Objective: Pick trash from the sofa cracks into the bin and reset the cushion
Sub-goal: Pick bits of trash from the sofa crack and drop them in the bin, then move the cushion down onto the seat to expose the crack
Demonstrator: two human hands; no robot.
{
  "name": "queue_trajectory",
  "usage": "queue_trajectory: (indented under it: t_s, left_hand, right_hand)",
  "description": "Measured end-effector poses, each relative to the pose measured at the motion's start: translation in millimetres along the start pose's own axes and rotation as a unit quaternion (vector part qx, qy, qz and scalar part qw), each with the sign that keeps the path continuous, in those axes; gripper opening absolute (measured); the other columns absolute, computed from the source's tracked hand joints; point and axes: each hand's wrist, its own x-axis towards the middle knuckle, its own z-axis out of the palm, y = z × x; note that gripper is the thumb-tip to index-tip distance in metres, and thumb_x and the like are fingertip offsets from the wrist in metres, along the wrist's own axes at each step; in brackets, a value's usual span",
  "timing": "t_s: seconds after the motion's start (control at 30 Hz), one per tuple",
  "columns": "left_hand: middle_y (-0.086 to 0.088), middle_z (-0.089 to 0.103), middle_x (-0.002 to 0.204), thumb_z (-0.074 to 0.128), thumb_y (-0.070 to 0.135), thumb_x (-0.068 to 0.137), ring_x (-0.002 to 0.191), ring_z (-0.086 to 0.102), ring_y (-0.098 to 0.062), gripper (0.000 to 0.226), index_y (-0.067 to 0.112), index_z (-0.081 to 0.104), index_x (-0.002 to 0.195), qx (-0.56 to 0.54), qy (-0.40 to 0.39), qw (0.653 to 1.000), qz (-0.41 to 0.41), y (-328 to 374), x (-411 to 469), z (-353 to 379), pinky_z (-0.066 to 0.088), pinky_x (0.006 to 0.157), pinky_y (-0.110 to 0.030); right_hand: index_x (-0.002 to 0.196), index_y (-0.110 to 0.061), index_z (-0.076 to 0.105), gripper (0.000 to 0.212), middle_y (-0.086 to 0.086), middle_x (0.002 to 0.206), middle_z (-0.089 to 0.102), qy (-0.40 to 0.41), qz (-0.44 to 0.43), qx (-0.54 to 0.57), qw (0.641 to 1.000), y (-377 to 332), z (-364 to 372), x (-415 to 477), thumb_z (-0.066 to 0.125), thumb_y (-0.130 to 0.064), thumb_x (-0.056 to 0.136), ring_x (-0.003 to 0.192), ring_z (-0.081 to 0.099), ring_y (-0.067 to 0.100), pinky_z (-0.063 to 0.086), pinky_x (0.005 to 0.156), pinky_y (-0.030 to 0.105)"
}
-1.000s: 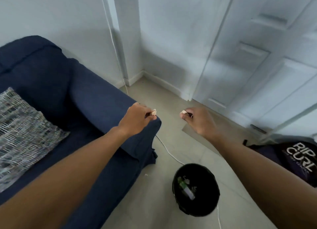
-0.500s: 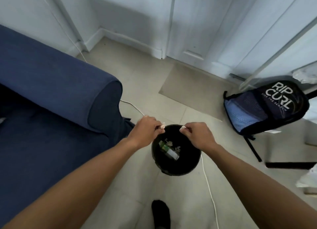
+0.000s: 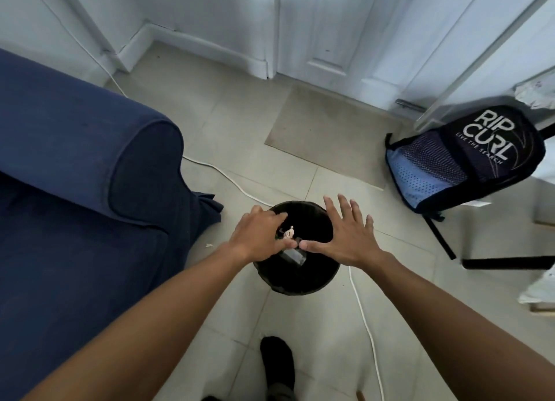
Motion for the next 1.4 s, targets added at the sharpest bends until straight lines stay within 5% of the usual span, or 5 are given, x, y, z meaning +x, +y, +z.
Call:
queue_trajectory:
  t_s: [0.1, 0.23, 0.97, 1.4]
  left_hand:
    - [-0.008, 0.01, 0.164, 0.043, 0.088, 0.071, 0.148, 0.006, -0.037, 0.108, 0.03, 0.005, 0.155, 0.072, -0.055, 0.995, -0.03, -6, 5, 10, 0.02, 0.113, -0.057]
    - [-0.009, -0.017, 0.163, 0.013, 0.097, 0.065, 0.145, -0.025, -0.035, 0.11, 0.036, -0.007, 0.154, 0.114, -0.017, 0.993, -0.019, -14, 6, 8, -0.003, 0.116, -0.062]
    - [-0.006, -0.02, 0.162, 0.003, 0.094, 0.07, 0.144, -0.03, -0.031, 0.101, 0.038, -0.009, 0.153, 0.121, 0.08, 0.987, -0.068, -33, -38, -89, -0.009, 0.116, -0.059]
    - [-0.005, -0.019, 0.163, 0.005, 0.091, 0.074, 0.144, -0.03, -0.029, 0.098, 0.036, -0.008, 0.154, 0.101, 0.199, 0.949, -0.223, -133, -174, -223, -0.01, 0.117, -0.056]
  right_hand:
    - [0.157, -0.035, -0.009, 0.127, 0.003, 0.167, -0.017, 0.012, 0.002, 0.0, 1.0, 5, -1, 2, 0.046, -0.096, 0.061, 0.152, -0.019, 0.03, -0.006, 0.116, 0.064]
    - [0.157, -0.036, -0.01, 0.128, 0.002, 0.167, -0.018, 0.019, 0.005, -0.002, 1.0, 10, -2, 3, 0.042, -0.099, 0.058, 0.152, -0.021, 0.03, -0.008, 0.115, 0.064]
    - [0.157, -0.037, -0.009, 0.125, 0.002, 0.168, -0.015, 0.07, -0.051, -0.047, 0.995, -39, -85, -6, 0.04, -0.1, 0.061, 0.152, -0.018, 0.029, -0.009, 0.115, 0.065]
    - [0.157, -0.035, -0.012, 0.131, 0.005, 0.168, -0.014, 0.119, -0.194, -0.122, 0.966, -241, -180, 8, 0.034, -0.103, 0.054, 0.153, -0.015, 0.032, -0.004, 0.117, 0.067]
